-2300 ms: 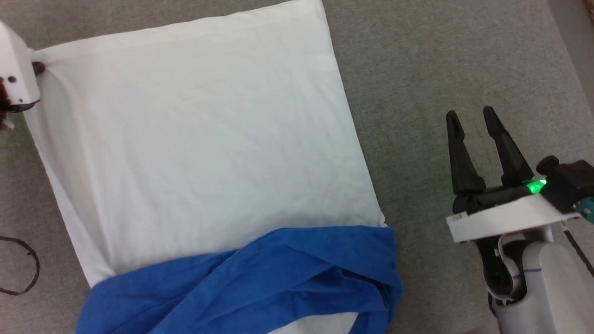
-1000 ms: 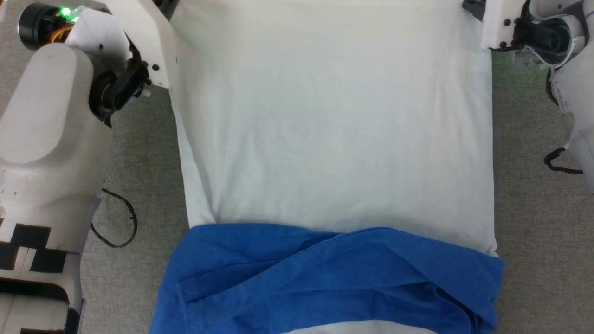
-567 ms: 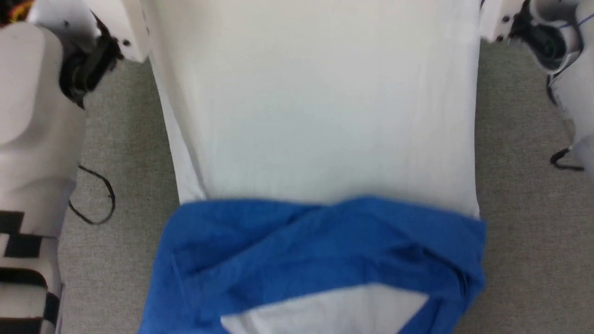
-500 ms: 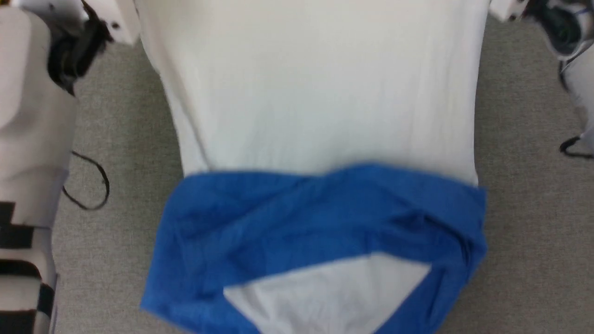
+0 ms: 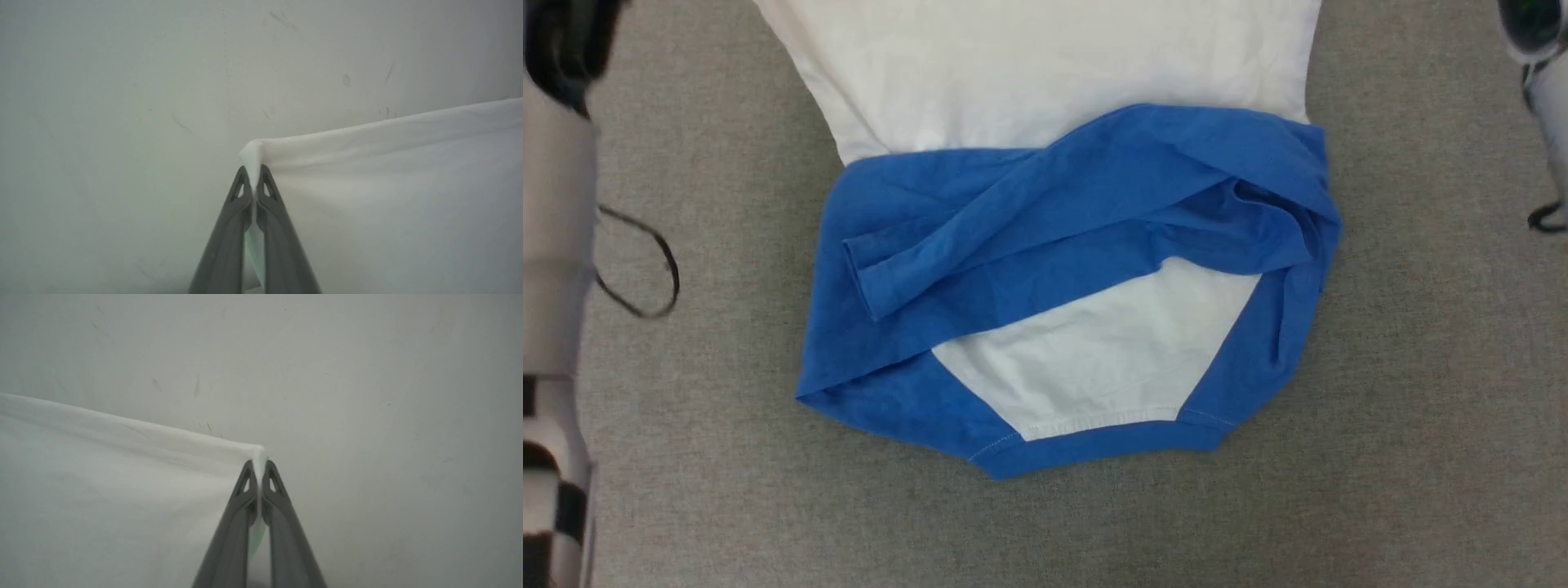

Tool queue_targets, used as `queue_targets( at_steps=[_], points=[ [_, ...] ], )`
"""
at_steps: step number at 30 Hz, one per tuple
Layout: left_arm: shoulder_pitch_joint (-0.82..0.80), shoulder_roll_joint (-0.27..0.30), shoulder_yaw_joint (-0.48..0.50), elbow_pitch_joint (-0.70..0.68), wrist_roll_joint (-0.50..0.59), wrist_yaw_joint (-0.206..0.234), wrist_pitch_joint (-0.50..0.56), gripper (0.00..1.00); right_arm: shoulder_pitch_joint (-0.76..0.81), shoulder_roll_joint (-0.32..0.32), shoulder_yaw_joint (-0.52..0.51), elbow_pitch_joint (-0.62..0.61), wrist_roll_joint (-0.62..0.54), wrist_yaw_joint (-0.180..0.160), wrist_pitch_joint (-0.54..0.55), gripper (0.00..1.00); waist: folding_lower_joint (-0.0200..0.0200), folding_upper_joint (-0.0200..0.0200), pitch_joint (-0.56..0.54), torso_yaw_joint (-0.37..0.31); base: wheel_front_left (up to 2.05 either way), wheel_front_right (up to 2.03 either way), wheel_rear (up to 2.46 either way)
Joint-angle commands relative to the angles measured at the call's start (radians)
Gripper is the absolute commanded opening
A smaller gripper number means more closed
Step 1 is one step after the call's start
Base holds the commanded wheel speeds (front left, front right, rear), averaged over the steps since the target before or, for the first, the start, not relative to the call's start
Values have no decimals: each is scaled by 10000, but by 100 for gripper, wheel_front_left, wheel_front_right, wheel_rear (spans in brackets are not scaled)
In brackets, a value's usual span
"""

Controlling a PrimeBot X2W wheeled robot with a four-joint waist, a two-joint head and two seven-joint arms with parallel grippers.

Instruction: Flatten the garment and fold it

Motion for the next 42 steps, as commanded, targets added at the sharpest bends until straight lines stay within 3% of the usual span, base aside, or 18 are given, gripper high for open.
queue_targets(
  at_steps=[1, 8, 16, 23, 31, 32, 33, 34, 35, 42],
  points=[
    [468, 64, 68, -80, -122, 94, -110, 0, 396, -157, 98, -134, 78, -21, -82, 0, 0, 0, -238, 39, 0, 0, 0],
    [4068, 84, 527, -1957, -1108, 428, -501, 0, 3440, -1010, 934, -2187, 620, -21, -43, 0, 0, 0, -1180, 192, 0, 0, 0],
    [8584, 480, 1003, -4758, -1773, 1628, -177, 0, 7526, -1415, 381, -4299, 940, -21, 667, 0, 0, 0, -2111, 178, 0, 0, 0],
    [11341, 383, 871, -6026, -2105, 2477, 342, 0, 10280, -1034, -701, -5537, 805, -21, 1625, 0, 0, 0, -2665, 151, 0, 0, 0],
    [12580, -366, 219, -5533, -2560, 2460, 520, 0, 11973, -71, -2092, -5503, 352, -21, 2164, 0, 0, 0, -2911, 103, 0, 0, 0],
    [12591, -465, 172, -5314, -2575, 2404, 418, 4, 12098, 31, -2173, -5392, 264, -21, 2267, 8, 0, 0, -2916, 115, 0, 0, 0],
    [12569, -565, 124, -5078, -2563, 2337, 277, 38, 12214, 131, -2217, -5327, 179, -21, 2334, 31, 0, 0, -2929, 134, 0, 0, 0],
    [12535, -688, 103, -4857, -2565, 2284, 101, 80, 12322, 252, -2272, -5298, 135, -21, 2360, 56, 0, 0, -2932, 149, 0, 0, 0],
    [12501, -811, 72, -4649, -2568, 2218, -68, 100, 12437, 358, -2334, -5290, 98, -21, 2366, 100, 0, 0, -2950, 163, 0, 0, 0],
    [12282, -1208, 181, -4008, -2261, 1974, -1672, 100, 13498, 857, -3103, -6160, -270, -21, 2002, 100, 0, 0, -3211, 289, 0, 0, 0]
  ],
)
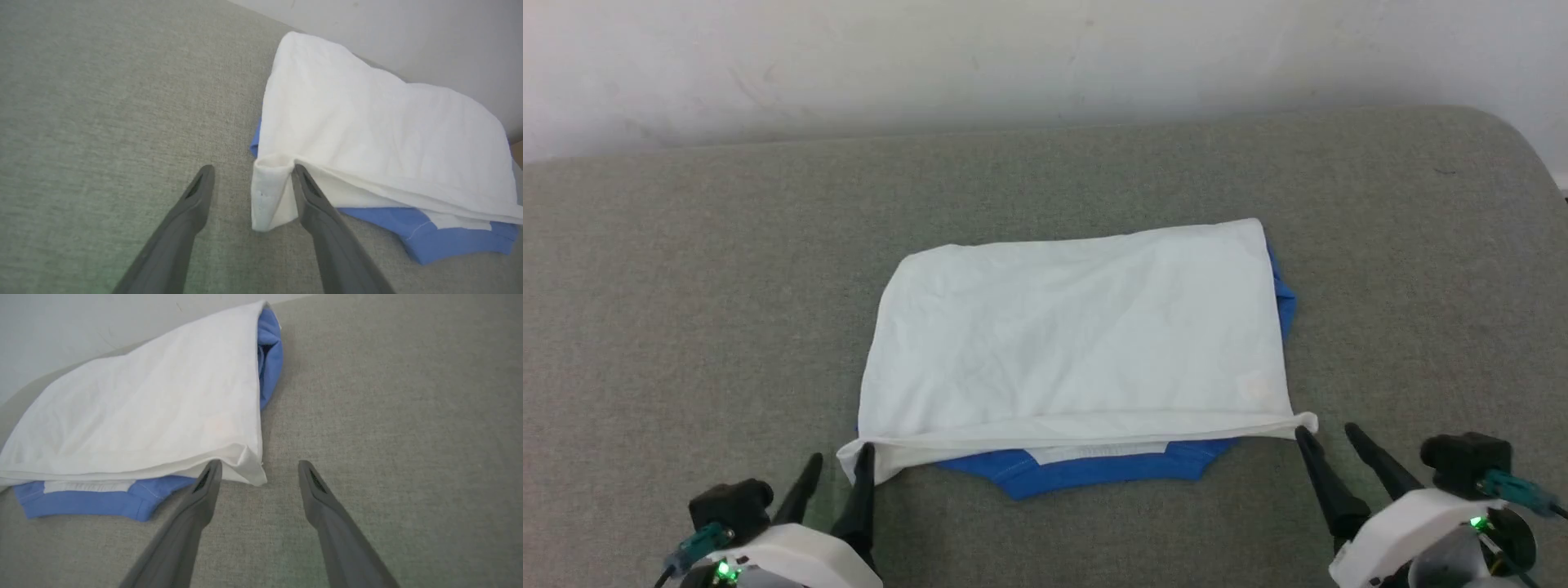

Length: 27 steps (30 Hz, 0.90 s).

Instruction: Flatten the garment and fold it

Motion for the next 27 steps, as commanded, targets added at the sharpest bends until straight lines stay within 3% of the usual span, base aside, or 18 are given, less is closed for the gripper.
queue_targets(
  at_steps=[1, 5, 10, 18, 27],
  points=[
    [-163, 26, 108, 3, 183, -21, -370, 100, 274, 149, -202, -411, -69, -7, -152, 100, 0, 0, -133, 77, 0, 0, 0],
    [-306, 97, 507, -424, 721, 78, -974, 100, 785, 401, -942, -1676, -170, -7, -146, 100, 0, 0, -372, 134, 0, 0, 0],
    [-432, -119, 1411, -1712, 1926, 117, -1106, 100, 596, 451, -1925, -2296, -36, -7, 875, 100, 0, 0, -519, 175, 0, 0, 0],
    [-340, -747, 2386, -3193, 3919, -179, -1111, 100, -1415, -223, -2179, -665, 549, -7, 3356, 100, 0, 0, -220, 589, 0, 0, 0],
    [-429, -1497, 2463, -3449, 4740, -669, -1112, 100, -3522, -693, -1428, 1417, 915, -7, 5037, 100, 0, 0, 303, 1436, 0, 0, 0]
  ],
)
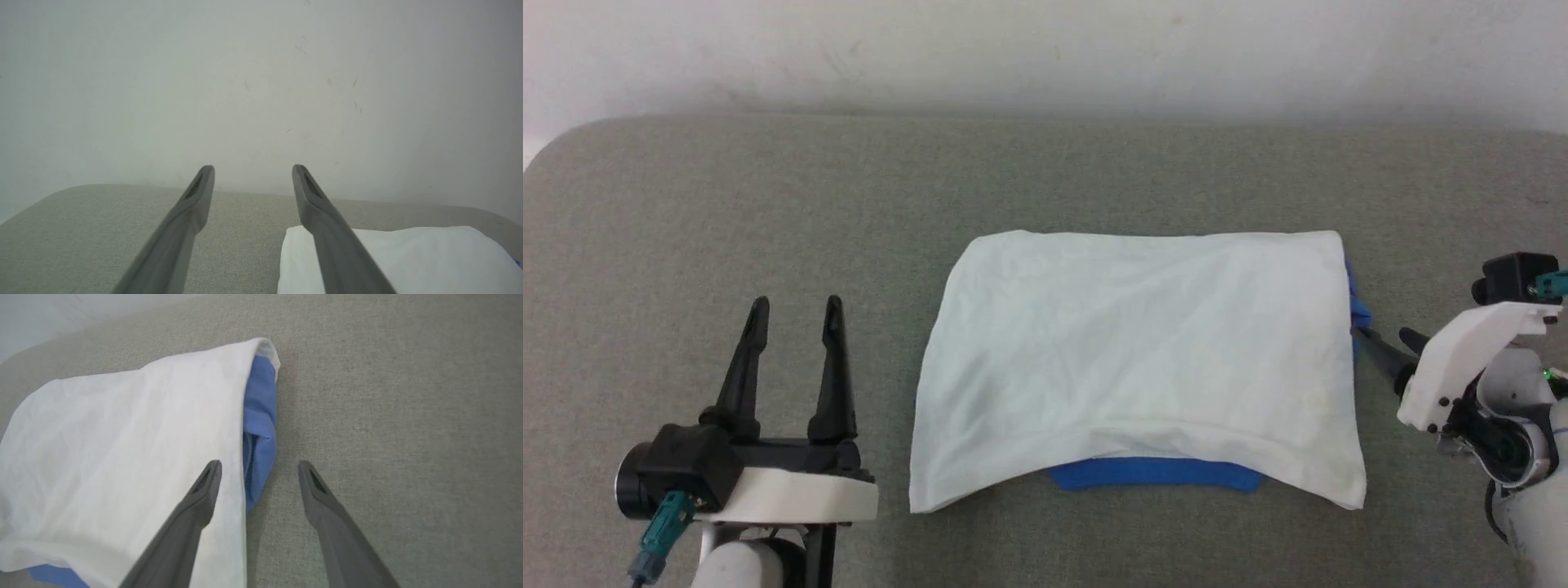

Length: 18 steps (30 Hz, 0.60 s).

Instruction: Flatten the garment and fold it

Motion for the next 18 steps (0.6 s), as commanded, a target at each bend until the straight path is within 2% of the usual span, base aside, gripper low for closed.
queue_targets(
  at_steps=[1, 8, 14, 15, 16, 17, 18],
  points=[
    [-107, -74, 51, 10, 79, -79, -48, 100, -188, -18, 57, 151, 44, -6, 24, 100, 0, 0, 309, 396, 0, 0, 0],
    [-171, -525, 257, 426, 286, -566, -48, 100, -1263, 23, 481, 2238, 313, -6, 419, 100, 0, 0, 532, 818, 0, 0, 0],
    [-251, -742, 387, 688, 519, -863, -49, 100, -1488, 332, 994, 3825, 906, -6, 1453, 100, 0, 0, 520, 840, 0, 0, 0],
    [-252, -775, 406, 726, 541, -894, -49, 100, -1498, 405, 1035, 3992, 1061, -6, 1627, 84, 0, 0, 494, 820, 0, 0, 0],
    [-254, -802, 417, 759, 573, -924, -49, 100, -1515, 426, 1117, 4117, 1134, -6, 1757, 48, 0, 0, 468, 799, 0, 0, 0],
    [-257, -826, 422, 793, 600, -958, -49, 100, -1540, 403, 1251, 4156, 1146, -6, 1792, 32, 0, 0, 449, 783, 0, 0, 0],
    [-260, -845, 428, 829, 624, -993, -49, 100, -1580, 383, 1320, 4139, 1203, -6, 1681, 0, 0, 0, 425, 767, 0, 0, 0]
  ],
)
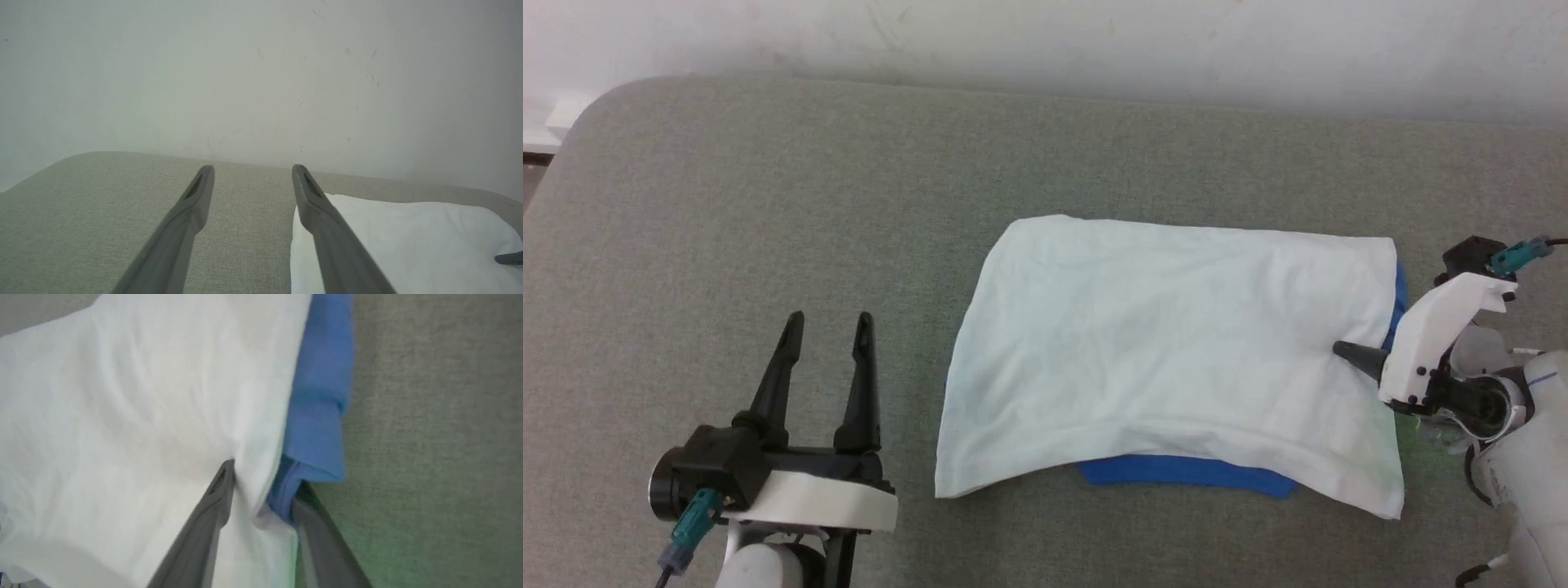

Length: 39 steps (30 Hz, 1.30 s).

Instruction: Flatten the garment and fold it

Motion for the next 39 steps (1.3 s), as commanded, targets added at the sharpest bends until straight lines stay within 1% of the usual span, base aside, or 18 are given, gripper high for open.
queue_targets(
  at_steps=[1, 5, 8, 11, 18, 22, 25, 29, 31, 34, 39],
  points=[
    [-187, -57, 51, 51, 114, -66, -49, 100, 507, 431, 303, 395, 152, -6, 116, 0, 0, 0, -38, -42, 0, 0, 0],
    [-156, -113, 143, 131, 172, -163, -49, 100, 312, 284, 650, 31, 425, -6, -644, 0, 0, 0, -159, -177, 0, 0, 0],
    [-111, -154, 185, 173, 205, -217, -49, 100, 287, -64, 965, -344, 579, -6, -1268, 0, 0, 0, -261, -256, 0, 0, 0],
    [-62, -184, 243, 202, 219, -268, -49, 100, 446, -520, 1290, -728, 752, -6, -1648, 0, 0, 0, -374, -326, 0, 0, 0],
    [54, -249, 349, 242, 254, -348, -49, 100, 772, -1651, 1538, -1054, 1023, -6, -1981, 0, 0, 0, -561, -444, 0, 0, 0],
    [69, -281, 359, 262, 278, -387, -49, 100, 583, -1863, 1796, -1338, 979, -6, -1772, 0, 0, 0, -641, -472, 0, 0, 0],
    [91, -301, 377, 259, 239, -426, -49, 100, 336, -1460, 1990, -1925, 1299, -6, -1424, 0, 0, 0, -703, -493, 0, 0, 0],
    [133, -329, 381, 313, 201, -444, -49, 100, 36, -700, 2539, -2927, 1760, -6, -938, 0, 0, 0, -770, -521, 0, 0, 0],
    [114, -339, 391, 361, 177, -456, -49, 100, -71, -275, 2861, -3236, 2016, -6, -782, 0, 0, 0, -777, -511, 0, 0, 0],
    [48, -348, 391, 440, 177, -488, -49, 100, -244, 382, 3263, -3301, 2280, -6, -768, 0, 0, 0, -732, -442, 0, 0, 0],
    [-167, -364, 241, 525, 181, -541, -49, 100, -536, 1662, 3624, -2647, 2668, -6, -1337, 0, 0, 0, -502, -181, 0, 0, 0]
  ],
)
